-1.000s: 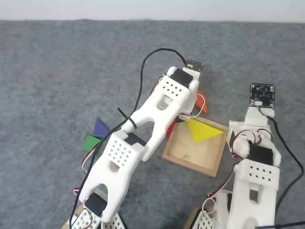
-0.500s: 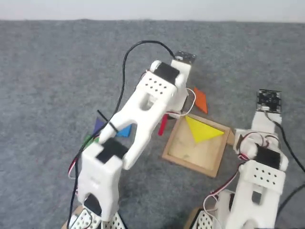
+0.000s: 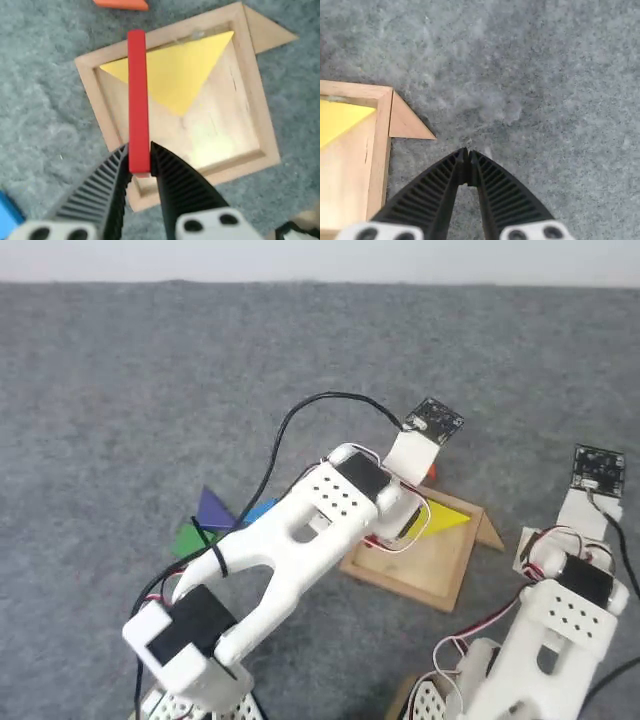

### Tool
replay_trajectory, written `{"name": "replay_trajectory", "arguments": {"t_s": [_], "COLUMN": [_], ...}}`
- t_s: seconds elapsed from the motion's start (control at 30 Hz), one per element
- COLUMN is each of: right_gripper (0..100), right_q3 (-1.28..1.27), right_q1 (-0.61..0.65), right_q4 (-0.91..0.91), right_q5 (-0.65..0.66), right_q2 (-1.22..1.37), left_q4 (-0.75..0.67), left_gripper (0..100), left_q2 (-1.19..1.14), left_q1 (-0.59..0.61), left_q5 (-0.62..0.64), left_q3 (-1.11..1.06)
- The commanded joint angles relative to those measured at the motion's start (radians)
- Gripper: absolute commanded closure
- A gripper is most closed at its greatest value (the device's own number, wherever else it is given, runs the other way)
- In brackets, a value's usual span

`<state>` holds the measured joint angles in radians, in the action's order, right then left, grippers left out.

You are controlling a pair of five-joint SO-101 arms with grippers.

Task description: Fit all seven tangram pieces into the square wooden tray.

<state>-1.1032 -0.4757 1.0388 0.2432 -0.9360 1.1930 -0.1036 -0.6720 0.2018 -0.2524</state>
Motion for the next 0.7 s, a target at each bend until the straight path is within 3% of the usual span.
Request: {"name": "replay_trajectory", "arguments": {"t_s": [0.0, 0.17, 0.43, 0.67], "right_gripper": [99.1, 99.1, 99.1, 99.1], "right_q3": [0.075, 0.069, 0.069, 0.052], "right_q1": [-0.007, 0.028, 0.074, 0.074], "right_q4": [0.005, 0.005, 0.004, -0.002], "right_q5": [0.012, 0.009, 0.002, 0.002], "right_q2": [-0.019, -0.019, -0.018, -0.018], "left_q4": [0.012, 0.16, 0.084, 0.198], "left_gripper": [99, 99, 99, 99], "left_q2": [-0.04, -0.08, -0.232, -0.307], "left_q1": [0.011, 0.015, 0.04, 0.064], "left_q5": [0.084, 0.16, 0.193, 0.235], "left_q3": [0.041, 0.12, 0.15, 0.282]}}
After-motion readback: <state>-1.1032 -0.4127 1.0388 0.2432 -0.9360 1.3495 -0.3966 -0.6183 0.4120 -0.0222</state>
